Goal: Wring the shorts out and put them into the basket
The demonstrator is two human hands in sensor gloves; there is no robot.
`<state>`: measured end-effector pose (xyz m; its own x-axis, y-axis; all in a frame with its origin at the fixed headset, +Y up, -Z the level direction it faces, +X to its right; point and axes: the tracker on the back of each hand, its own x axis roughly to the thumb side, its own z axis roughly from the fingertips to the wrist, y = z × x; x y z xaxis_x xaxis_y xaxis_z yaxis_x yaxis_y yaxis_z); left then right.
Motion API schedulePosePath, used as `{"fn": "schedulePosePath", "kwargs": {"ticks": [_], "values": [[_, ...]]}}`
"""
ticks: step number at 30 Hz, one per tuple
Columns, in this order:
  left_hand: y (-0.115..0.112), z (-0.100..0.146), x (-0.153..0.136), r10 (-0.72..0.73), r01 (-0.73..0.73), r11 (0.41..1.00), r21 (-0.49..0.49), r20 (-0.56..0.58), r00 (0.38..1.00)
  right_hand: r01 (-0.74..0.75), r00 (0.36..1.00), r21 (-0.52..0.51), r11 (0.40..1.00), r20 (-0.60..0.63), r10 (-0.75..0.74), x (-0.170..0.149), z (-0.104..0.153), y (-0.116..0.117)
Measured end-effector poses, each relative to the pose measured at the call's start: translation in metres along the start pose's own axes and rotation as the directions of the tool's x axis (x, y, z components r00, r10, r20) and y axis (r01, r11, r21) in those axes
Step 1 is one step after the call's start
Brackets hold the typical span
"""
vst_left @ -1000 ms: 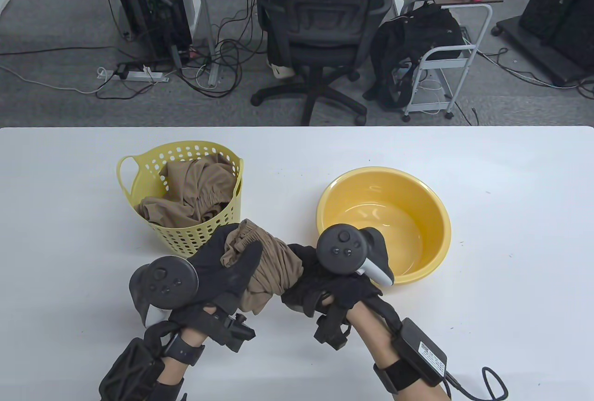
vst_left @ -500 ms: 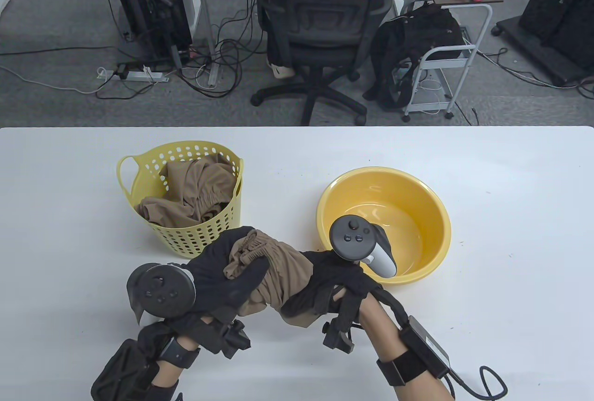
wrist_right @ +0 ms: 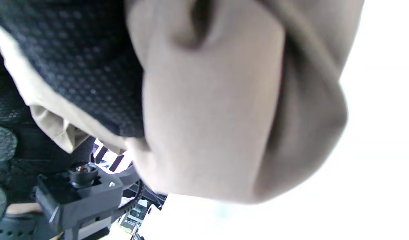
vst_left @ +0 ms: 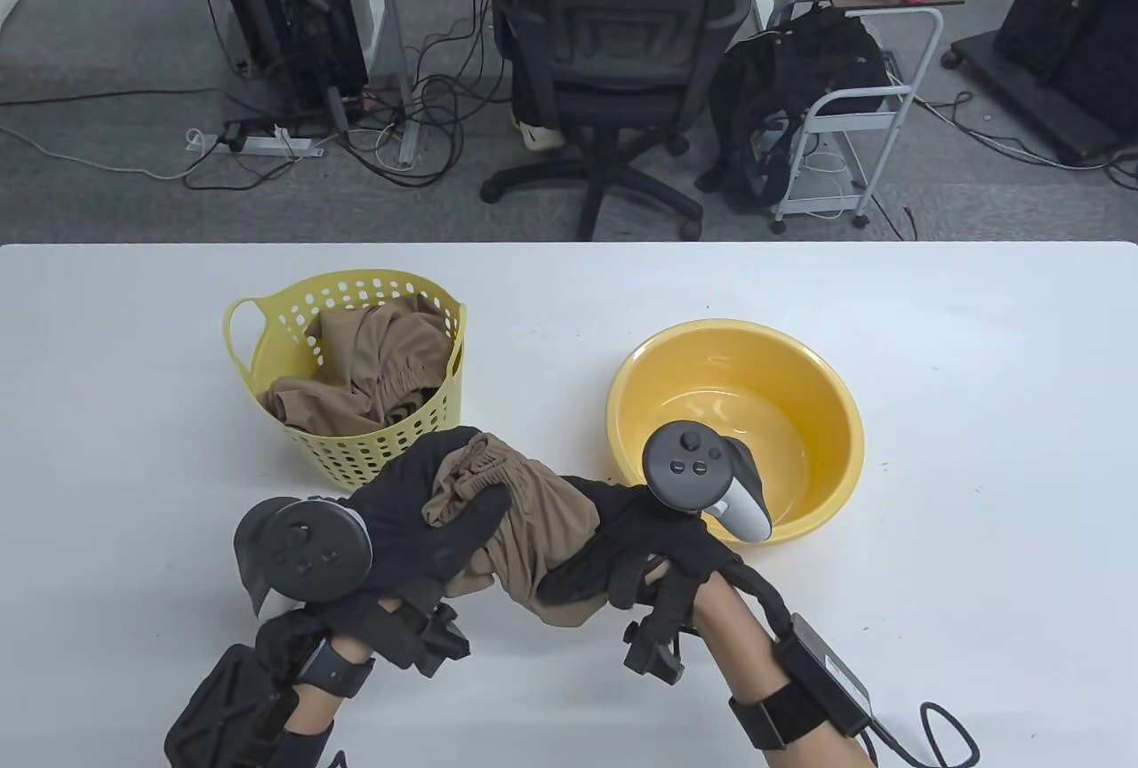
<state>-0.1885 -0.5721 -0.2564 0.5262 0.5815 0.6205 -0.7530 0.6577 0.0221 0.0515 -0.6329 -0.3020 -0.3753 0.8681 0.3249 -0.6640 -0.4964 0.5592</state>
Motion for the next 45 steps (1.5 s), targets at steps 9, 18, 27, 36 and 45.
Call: {"fn": "schedulePosePath", "kwargs": {"ticks": [9, 18, 27, 36, 45], "values": [[0.008, 0.002, 0.001, -0.041, 0.041, 0.999, 0.010, -0.007, 0.999, -0.035, 0.999, -0.054, 0.998, 0.028, 0.036, 0.002, 0.012, -0.003], [0.024, 0.003, 0.000, -0.098, 0.098, 0.995, 0.025, -0.017, 0.995, -0.205, 0.978, -0.136, 0.969, 0.008, 0.208, 0.000, 0.027, -0.003], [0.048, 0.002, -0.008, -0.140, 0.144, 0.987, 0.067, -0.062, 0.988, -0.432, 0.901, -0.199, 0.879, -0.047, 0.432, -0.007, 0.038, 0.003], [0.070, -0.010, -0.014, -0.162, 0.173, 0.980, 0.101, -0.104, 0.981, -0.617, 0.786, -0.253, 0.745, -0.142, 0.602, -0.024, 0.049, 0.015], [0.093, -0.029, -0.005, -0.195, 0.211, 0.967, 0.144, -0.112, 0.974, -0.637, 0.770, -0.238, 0.733, -0.175, 0.613, -0.039, 0.052, 0.021]]}}
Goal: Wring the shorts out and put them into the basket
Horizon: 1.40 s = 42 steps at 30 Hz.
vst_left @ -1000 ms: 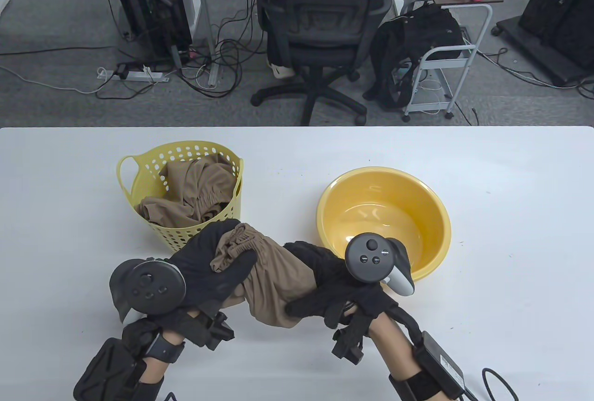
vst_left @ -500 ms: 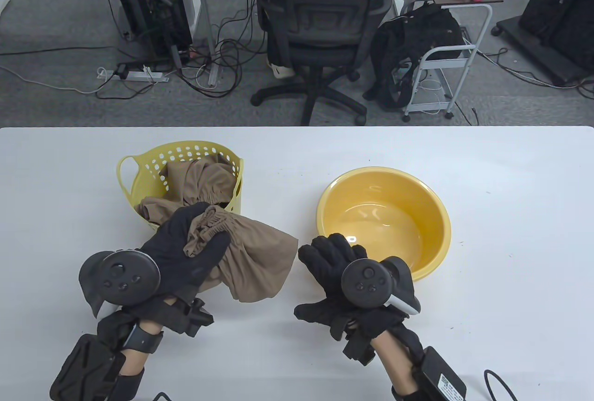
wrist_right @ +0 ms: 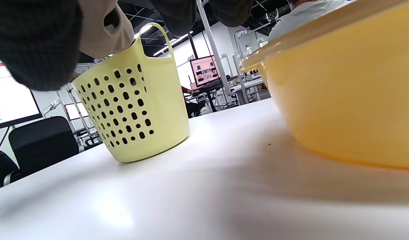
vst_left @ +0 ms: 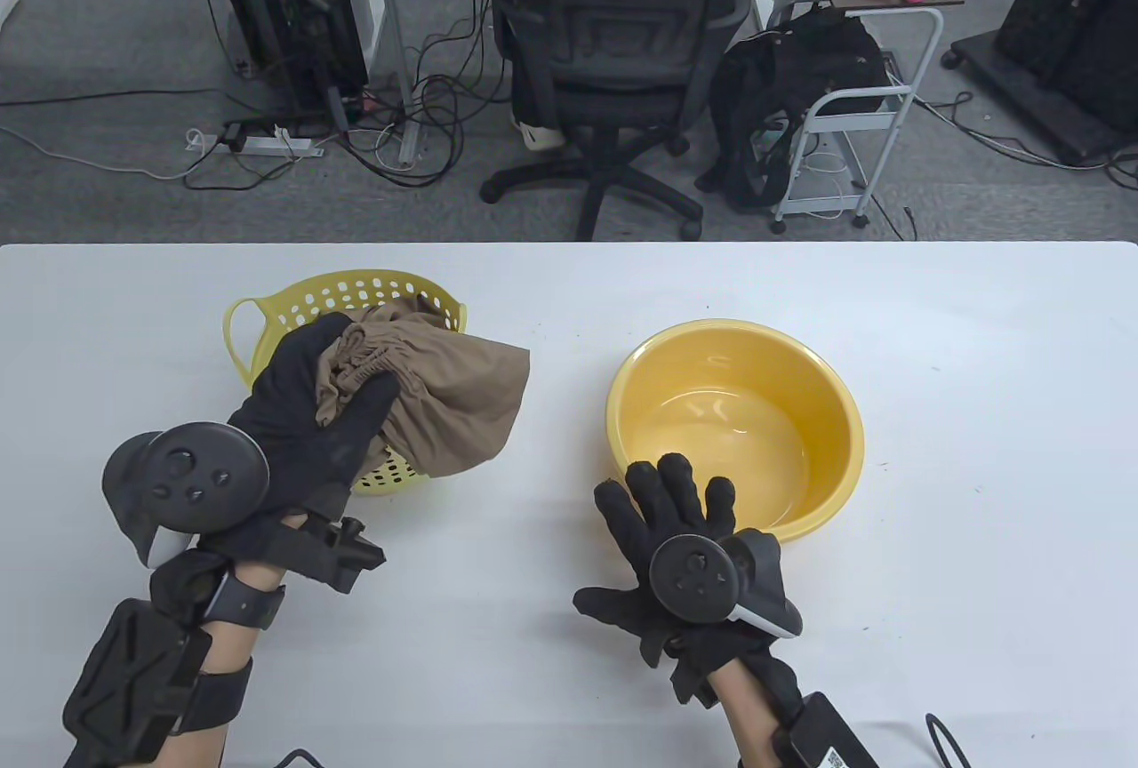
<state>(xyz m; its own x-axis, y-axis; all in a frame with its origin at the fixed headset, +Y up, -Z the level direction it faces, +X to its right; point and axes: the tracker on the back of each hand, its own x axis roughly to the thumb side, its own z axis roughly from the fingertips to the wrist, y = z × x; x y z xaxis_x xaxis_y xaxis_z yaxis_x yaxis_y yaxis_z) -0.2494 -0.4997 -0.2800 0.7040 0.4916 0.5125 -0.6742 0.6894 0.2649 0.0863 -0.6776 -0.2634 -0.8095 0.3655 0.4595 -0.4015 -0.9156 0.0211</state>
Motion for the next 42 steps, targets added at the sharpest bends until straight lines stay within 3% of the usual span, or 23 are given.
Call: {"fn": "schedulePosePath", "kwargs": {"ticks": [12, 24, 33, 42], "values": [[0.008, -0.026, -0.009, -0.134, 0.135, 0.991, 0.021, -0.044, 0.990, 0.004, 1.000, -0.028, 1.000, 0.002, -0.004, -0.002, 0.005, -0.005], [-0.023, -0.029, -0.059, -0.187, 0.182, 0.982, -0.044, -0.205, 0.961, 0.025, 0.999, -0.020, 0.999, 0.028, -0.025, -0.002, 0.007, -0.005], [-0.045, -0.031, -0.083, -0.224, 0.187, 0.972, -0.144, -0.317, 0.922, 0.017, 0.999, -0.032, 0.999, 0.028, -0.016, -0.003, 0.009, -0.007], [-0.072, -0.031, -0.102, -0.341, 0.208, 0.909, -0.362, -0.356, 0.870, 0.019, 1.000, -0.037, 0.999, 0.025, -0.018, -0.004, 0.010, -0.008]]}}
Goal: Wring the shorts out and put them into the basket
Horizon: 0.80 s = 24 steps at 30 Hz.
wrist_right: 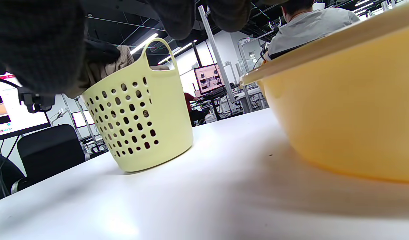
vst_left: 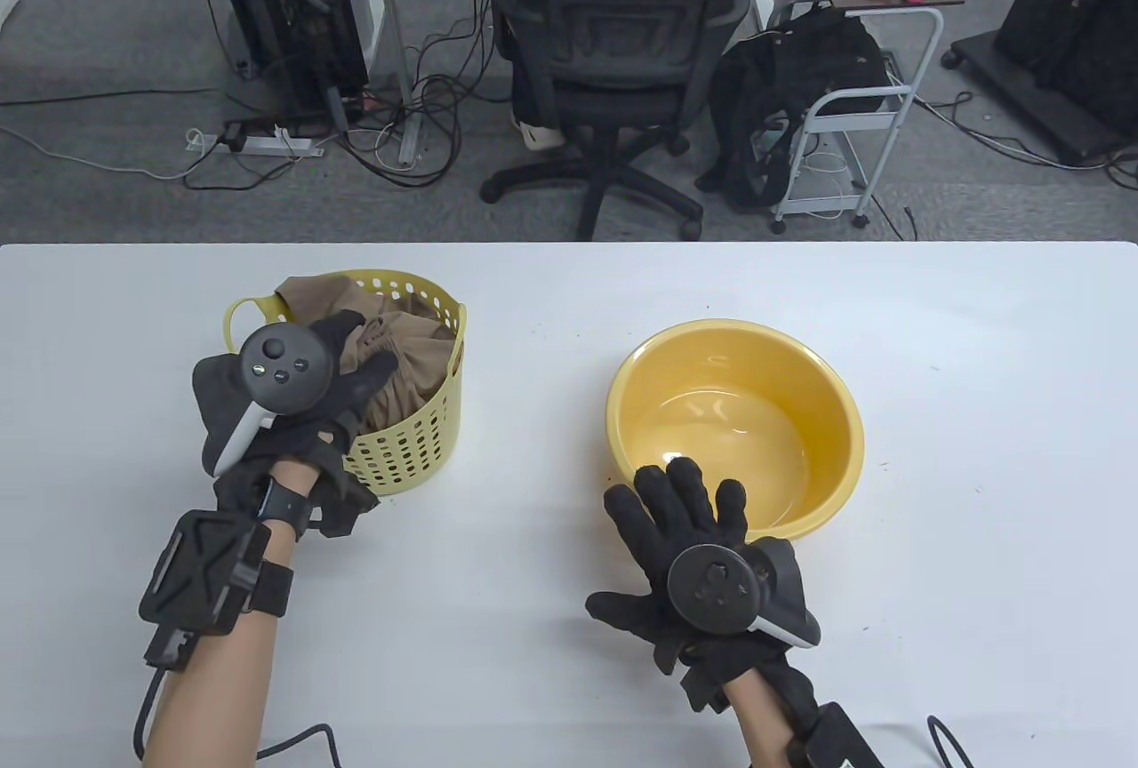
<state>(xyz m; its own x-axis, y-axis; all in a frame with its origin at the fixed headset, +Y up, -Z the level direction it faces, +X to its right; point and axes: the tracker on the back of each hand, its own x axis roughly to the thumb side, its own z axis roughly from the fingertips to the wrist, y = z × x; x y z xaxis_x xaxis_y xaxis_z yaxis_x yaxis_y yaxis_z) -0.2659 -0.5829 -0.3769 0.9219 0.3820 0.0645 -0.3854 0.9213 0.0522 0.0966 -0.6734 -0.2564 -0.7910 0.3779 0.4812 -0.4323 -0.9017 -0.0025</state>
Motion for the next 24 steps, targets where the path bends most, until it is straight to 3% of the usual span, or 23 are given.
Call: {"fn": "schedulePosePath", "kwargs": {"ticks": [8, 15, 24], "values": [[-0.012, -0.003, -0.002, -0.024, 0.024, 0.997, -0.074, -0.004, 1.000, 0.001, 1.000, 0.008, 1.000, 0.006, -0.001, 0.000, 0.000, 0.000], [-0.010, 0.007, 0.001, -0.021, 0.022, 1.000, -0.013, 0.040, 0.999, 0.003, 1.000, 0.008, 1.000, 0.005, -0.003, 0.000, 0.001, 0.000], [0.016, 0.041, 0.028, -0.100, 0.084, 0.993, 0.087, 0.193, 0.976, -0.002, 1.000, 0.018, 1.000, 0.012, 0.002, 0.002, 0.001, 0.000]]}}
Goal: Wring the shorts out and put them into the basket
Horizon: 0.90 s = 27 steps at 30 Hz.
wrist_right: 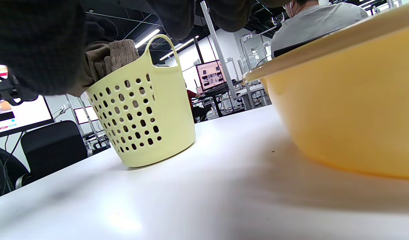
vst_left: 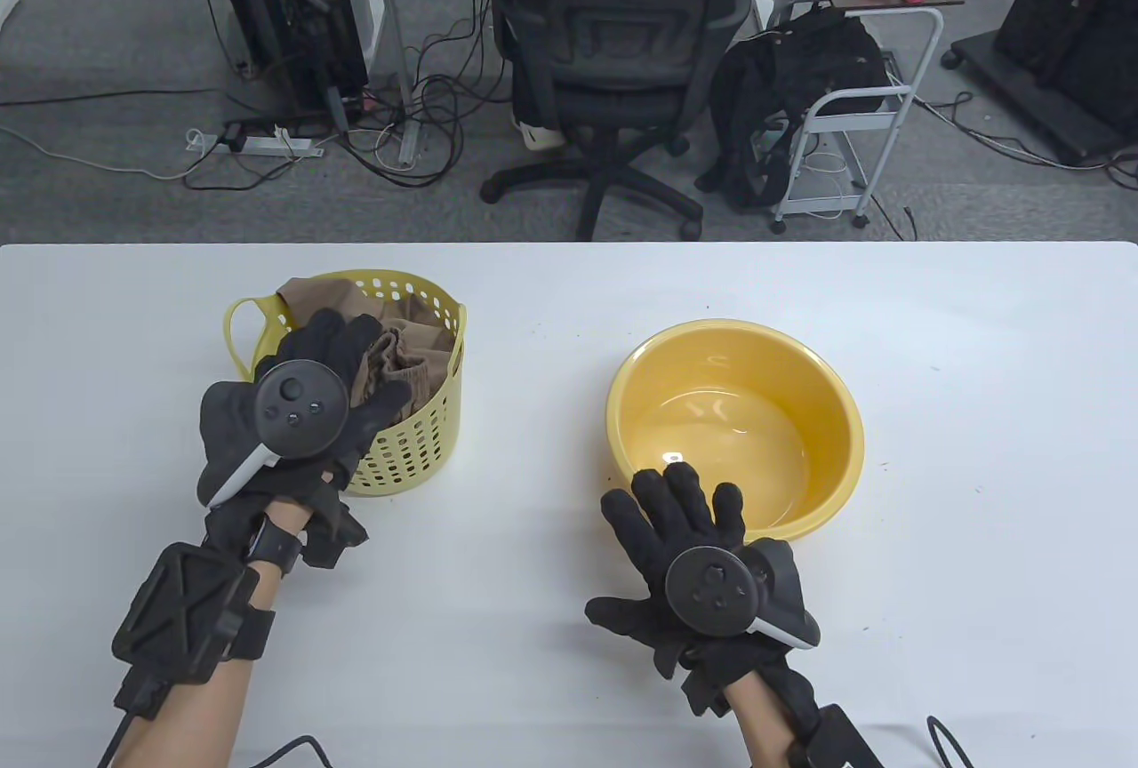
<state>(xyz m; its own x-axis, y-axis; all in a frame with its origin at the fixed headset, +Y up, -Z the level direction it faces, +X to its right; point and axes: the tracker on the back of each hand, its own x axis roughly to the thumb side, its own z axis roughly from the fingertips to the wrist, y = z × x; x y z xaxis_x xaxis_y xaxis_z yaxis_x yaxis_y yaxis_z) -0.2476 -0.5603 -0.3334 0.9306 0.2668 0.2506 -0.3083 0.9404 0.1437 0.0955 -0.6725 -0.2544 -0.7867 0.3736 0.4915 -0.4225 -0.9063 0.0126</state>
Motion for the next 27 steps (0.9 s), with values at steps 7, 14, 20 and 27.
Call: {"fn": "schedulePosePath", "kwargs": {"ticks": [7, 14, 20, 27], "values": [[-0.002, 0.034, 0.043, -0.105, 0.104, 0.994, 0.015, 0.173, 0.979, -0.008, 1.000, -0.002, 1.000, -0.002, 0.008, 0.000, 0.001, 0.000], [-0.037, 0.058, 0.074, -0.082, 0.090, 0.996, -0.010, 0.305, 0.949, -0.007, 1.000, -0.004, 1.000, -0.009, 0.007, 0.000, 0.001, -0.001], [-0.075, 0.067, 0.087, -0.101, 0.130, 0.990, -0.061, 0.347, 0.932, -0.021, 1.000, 0.004, 1.000, -0.010, 0.021, -0.001, 0.002, -0.002], [-0.111, 0.071, 0.085, -0.094, 0.143, 0.982, -0.122, 0.338, 0.937, -0.037, 0.999, 0.023, 0.999, -0.002, 0.037, 0.000, 0.003, -0.001]]}}
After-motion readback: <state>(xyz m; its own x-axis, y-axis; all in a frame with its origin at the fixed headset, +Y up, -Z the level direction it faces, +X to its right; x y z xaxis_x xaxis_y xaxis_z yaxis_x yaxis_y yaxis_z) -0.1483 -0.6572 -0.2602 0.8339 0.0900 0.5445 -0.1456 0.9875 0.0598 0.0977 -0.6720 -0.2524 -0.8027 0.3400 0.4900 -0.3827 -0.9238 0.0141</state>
